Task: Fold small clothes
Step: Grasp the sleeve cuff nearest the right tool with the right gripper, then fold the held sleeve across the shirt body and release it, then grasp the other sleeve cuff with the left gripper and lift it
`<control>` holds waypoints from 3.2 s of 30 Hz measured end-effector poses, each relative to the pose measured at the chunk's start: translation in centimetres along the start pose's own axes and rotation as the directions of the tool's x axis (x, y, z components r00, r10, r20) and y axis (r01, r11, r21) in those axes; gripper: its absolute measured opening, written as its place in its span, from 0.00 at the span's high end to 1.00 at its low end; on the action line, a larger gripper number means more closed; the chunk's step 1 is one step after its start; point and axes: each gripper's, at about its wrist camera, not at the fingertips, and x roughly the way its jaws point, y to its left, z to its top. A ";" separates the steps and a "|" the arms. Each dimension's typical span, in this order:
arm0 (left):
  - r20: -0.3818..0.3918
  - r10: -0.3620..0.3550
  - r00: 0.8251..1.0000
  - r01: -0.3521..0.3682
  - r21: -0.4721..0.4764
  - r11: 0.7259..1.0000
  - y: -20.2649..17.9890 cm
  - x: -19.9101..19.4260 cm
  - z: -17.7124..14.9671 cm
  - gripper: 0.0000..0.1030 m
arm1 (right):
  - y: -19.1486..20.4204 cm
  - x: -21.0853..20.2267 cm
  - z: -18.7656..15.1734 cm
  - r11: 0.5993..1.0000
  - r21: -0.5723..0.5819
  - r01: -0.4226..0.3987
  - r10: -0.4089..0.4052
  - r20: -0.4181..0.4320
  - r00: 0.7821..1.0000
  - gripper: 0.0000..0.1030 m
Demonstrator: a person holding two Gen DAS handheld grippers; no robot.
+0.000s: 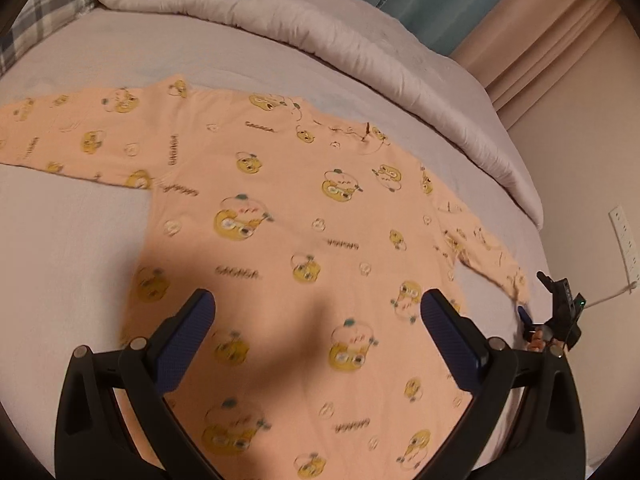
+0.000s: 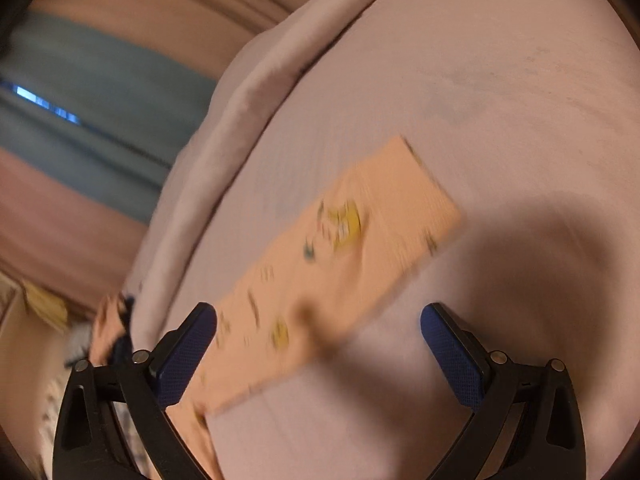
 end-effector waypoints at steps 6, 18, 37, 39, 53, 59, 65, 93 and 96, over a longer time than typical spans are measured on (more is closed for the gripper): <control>-0.018 0.056 0.998 -0.057 -0.017 0.998 -0.2 2.3 1.8 0.01 | -1.0 -0.1 0.3 0.999 0.032 -0.006 0.005 0.029 1.000 0.40; -0.044 -0.008 0.999 0.006 -0.056 0.998 0.4 3.3 3.6 0.02 | 5.0 -0.8 -1.2 0.984 -0.178 -0.018 0.024 0.032 0.999 0.90; 0.073 0.013 0.997 0.006 -0.249 0.969 10.7 -4.9 4.9 0.02 | 35.4 7.7 -25.7 0.459 -0.846 -0.270 0.067 -0.270 0.960 0.90; 0.081 0.033 0.996 -0.010 -0.267 0.964 12.0 -5.7 4.6 0.01 | 35.3 8.7 -28.7 0.399 -0.880 -0.258 0.031 -0.268 0.963 0.90; 0.090 -0.026 0.996 0.047 -0.237 0.970 11.3 -5.4 5.1 0.01 | 32.7 8.5 -32.3 0.334 -0.800 -0.498 0.016 -0.523 0.852 0.42; 0.049 -0.108 0.993 0.115 -0.165 0.979 7.0 -1.8 6.7 0.02 | 28.9 7.6 -24.2 0.523 -0.763 -0.379 0.047 -0.418 0.907 0.42; 0.011 -0.188 0.982 0.188 -0.089 0.978 2.4 2.8 7.8 0.11 | 26.3 9.0 -20.5 0.583 -0.776 -0.241 -0.022 -0.312 0.950 0.67; 0.208 0.039 0.977 0.064 -0.467 0.882 22.4 -5.6 5.2 0.14 | 24.1 4.9 -22.6 0.617 -0.713 -0.333 0.025 -0.405 0.914 0.45; 0.254 0.088 0.963 0.071 -0.556 0.828 26.7 -7.1 5.3 0.14 | 24.7 5.0 -23.6 0.604 -0.714 -0.353 0.027 -0.424 0.905 0.45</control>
